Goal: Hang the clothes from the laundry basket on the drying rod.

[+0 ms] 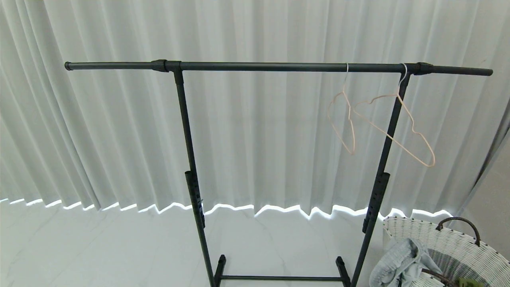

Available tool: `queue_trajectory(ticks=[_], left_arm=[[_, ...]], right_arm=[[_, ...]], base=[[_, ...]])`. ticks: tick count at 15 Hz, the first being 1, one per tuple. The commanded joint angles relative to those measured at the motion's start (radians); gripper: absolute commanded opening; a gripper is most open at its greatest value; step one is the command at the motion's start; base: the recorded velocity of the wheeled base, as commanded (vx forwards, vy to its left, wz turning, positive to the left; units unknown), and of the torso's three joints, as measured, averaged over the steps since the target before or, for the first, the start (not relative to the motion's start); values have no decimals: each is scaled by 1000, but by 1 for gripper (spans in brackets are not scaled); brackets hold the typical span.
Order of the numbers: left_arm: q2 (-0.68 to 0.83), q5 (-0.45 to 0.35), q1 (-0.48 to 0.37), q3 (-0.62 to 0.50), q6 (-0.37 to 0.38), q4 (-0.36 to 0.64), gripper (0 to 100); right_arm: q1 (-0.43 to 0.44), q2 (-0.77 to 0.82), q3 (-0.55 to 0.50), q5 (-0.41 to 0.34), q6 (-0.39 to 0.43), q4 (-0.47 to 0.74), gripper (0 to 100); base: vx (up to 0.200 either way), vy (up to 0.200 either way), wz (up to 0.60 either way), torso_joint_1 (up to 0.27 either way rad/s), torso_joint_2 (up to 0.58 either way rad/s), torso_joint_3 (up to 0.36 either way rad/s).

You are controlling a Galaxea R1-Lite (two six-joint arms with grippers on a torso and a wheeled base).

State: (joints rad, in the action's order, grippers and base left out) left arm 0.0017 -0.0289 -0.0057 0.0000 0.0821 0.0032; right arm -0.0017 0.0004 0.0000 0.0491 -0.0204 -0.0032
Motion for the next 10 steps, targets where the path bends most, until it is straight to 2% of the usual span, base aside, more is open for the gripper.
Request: queue_trajectory(ticks=[1,7,10], left_arm=[[0,0,0,0,-1,0,100],[1,-2,0,0,-5,0,100],[0,-2,0,0,-4,0,100]], right_arm=[[0,0,0,0,-1,0,100],[0,0,0,0,-1,-1,100],[0,0,0,0,-1,0,100]], base=[[0,0,0,0,0,0],[0,0,0,0,0,0],[0,0,0,-118,287,176]])
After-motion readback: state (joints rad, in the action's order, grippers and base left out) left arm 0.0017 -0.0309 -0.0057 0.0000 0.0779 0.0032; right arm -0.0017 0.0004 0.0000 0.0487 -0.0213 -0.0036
